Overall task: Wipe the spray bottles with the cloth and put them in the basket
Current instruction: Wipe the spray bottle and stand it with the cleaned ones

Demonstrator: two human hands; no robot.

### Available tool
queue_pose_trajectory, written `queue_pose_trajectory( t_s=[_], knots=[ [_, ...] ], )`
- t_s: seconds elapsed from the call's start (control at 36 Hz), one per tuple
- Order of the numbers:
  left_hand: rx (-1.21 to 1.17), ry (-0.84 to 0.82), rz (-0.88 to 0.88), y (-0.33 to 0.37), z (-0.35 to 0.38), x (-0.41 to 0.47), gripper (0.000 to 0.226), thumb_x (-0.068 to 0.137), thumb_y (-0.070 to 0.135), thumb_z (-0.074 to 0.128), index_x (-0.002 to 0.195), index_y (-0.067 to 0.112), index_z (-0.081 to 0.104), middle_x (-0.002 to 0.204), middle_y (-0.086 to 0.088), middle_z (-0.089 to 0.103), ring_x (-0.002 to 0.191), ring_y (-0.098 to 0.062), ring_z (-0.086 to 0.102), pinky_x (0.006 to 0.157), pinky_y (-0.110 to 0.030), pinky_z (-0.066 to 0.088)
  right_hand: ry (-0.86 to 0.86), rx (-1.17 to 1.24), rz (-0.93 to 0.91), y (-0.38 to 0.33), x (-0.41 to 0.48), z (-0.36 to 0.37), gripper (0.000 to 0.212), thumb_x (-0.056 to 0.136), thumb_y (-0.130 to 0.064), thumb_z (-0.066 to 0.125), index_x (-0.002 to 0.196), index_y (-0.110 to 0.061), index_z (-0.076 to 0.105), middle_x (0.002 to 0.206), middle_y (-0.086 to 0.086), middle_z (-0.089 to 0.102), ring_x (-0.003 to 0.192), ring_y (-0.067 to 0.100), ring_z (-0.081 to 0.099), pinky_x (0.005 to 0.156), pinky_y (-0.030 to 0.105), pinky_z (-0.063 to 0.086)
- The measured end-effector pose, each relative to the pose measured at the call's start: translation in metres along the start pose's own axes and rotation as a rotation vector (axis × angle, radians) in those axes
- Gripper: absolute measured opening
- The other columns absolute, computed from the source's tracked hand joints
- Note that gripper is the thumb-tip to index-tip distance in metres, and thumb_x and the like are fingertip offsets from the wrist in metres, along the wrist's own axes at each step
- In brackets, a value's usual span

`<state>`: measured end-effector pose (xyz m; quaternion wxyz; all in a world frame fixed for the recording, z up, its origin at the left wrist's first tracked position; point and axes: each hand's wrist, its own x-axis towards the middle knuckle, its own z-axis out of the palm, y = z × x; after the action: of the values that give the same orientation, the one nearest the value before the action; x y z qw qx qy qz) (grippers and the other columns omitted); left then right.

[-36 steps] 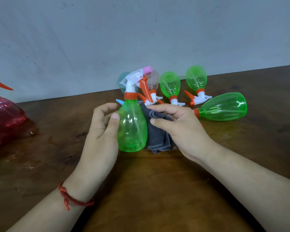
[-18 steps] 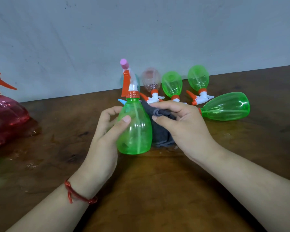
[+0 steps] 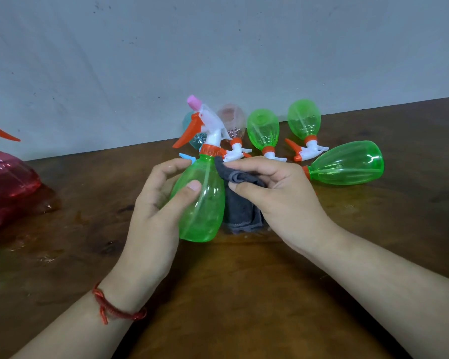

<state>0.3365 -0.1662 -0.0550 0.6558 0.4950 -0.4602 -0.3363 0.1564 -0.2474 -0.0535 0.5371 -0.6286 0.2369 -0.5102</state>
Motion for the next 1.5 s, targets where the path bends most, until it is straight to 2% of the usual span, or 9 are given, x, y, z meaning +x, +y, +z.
queue_pose_trajectory(
  t_s=[0.11,0.31,0.44,0.53,0.72,0.86,1.17,1.39,1.5],
  knots=[
    [-0.020,-0.034,0.003,-0.003,0.000,0.000,0.031,0.099,0.026,0.061,0.128,0.017,0.068,0.121,0.005,0.076,0.112,-0.014,0.072,0.092,-0.028,0.055,-0.014,-0.012,0.015,0.001,-0.002,0.001,0.035,0.091,0.011,0.073,0.111,-0.017,0.080,0.115,0.000,0.079,0.110,0.013,0.074,0.099,0.030,0.058],
    [0.162,-0.069,0.076,-0.009,0.000,-0.001,0.061,0.084,0.021,0.082,0.141,0.024,0.059,0.132,0.012,0.071,0.124,-0.012,0.069,0.097,-0.023,0.055,0.047,-0.013,-0.027,-0.005,0.001,-0.001,0.038,0.090,0.011,0.074,0.103,-0.025,0.081,0.105,-0.006,0.081,0.104,0.011,0.076,0.094,0.028,0.059],
    [0.027,-0.124,0.017,-0.001,-0.004,0.000,0.052,0.082,0.018,0.082,0.131,0.023,0.067,0.129,-0.003,0.074,0.116,-0.021,0.073,0.089,-0.030,0.059,0.360,-0.141,-0.320,-0.018,0.011,-0.018,0.035,0.091,0.009,0.072,0.109,-0.020,0.079,0.107,-0.002,0.078,0.105,0.013,0.074,0.097,0.033,0.057],
    [0.044,-0.154,0.012,0.001,-0.001,-0.001,0.049,0.082,0.013,0.077,0.130,0.020,0.070,0.129,-0.003,0.075,0.117,-0.023,0.073,0.091,-0.030,0.059,0.453,-0.378,-0.520,-0.022,0.017,-0.031,0.036,0.090,0.012,0.069,0.116,-0.012,0.076,0.117,0.003,0.074,0.116,0.015,0.070,0.103,0.034,0.054],
    [0.117,-0.220,-0.005,0.006,0.010,-0.010,0.046,0.080,0.014,0.082,0.125,0.022,0.076,0.120,-0.002,0.079,0.108,-0.017,0.076,0.087,-0.025,0.059,0.180,-0.695,-0.476,-0.002,0.016,-0.022,0.042,0.089,0.008,0.066,0.125,-0.011,0.078,0.135,-0.001,0.071,0.130,0.003,0.063,0.113,0.023,0.046],
    [0.170,-0.206,0.006,0.011,0.011,-0.010,0.045,0.080,0.018,0.084,0.123,0.026,0.077,0.118,0.001,0.080,0.108,-0.014,0.077,0.087,-0.023,0.058,0.073,-0.868,-0.544,-0.003,0.016,-0.018,0.044,0.093,0.008,0.061,0.130,-0.011,0.075,0.145,-0.001,0.065,0.142,0.016,0.055,0.119,0.036,0.045],
    [0.160,-0.225,-0.053,0.012,0.015,-0.014,0.028,0.079,0.020,0.085,0.104,0.032,0.079,0.102,0.001,0.081,0.092,-0.009,0.076,0.079,-0.021,0.058,-0.305,-0.903,-0.527,-0.011,0.017,-0.021,0.054,0.091,0.015,0.051,0.133,-0.012,0.073,0.147,-0.002,0.064,0.147,0.015,0.049,0.123,0.031,0.038],
    [0.052,-0.179,-0.078,0.008,0.014,-0.012,0.038,0.081,0.018,0.080,0.119,0.024,0.080,0.116,-0.004,0.081,0.104,-0.017,0.077,0.083,-0.025,0.059,-0.223,-1.023,-0.555,-0.011,0.022,-0.032,0.051,0.095,0.005,0.044,0.135,-0.011,0.071,0.148,-0.001,0.063,0.146,0.020,0.050,0.121,0.038,0.041],
    [0.031,-0.151,-0.074,0.007,0.009,-0.011,0.037,0.083,0.020,0.077,0.120,0.024,0.081,0.119,-0.006,0.080,0.108,-0.022,0.076,0.085,-0.029,0.059,-0.173,-1.050,-0.537,-0.009,0.024,-0.034,0.049,0.096,0.000,0.042,0.130,-0.013,0.075,0.145,-0.002,0.066,0.139,0.022,0.056,0.121,0.033,0.040]
  ],
)
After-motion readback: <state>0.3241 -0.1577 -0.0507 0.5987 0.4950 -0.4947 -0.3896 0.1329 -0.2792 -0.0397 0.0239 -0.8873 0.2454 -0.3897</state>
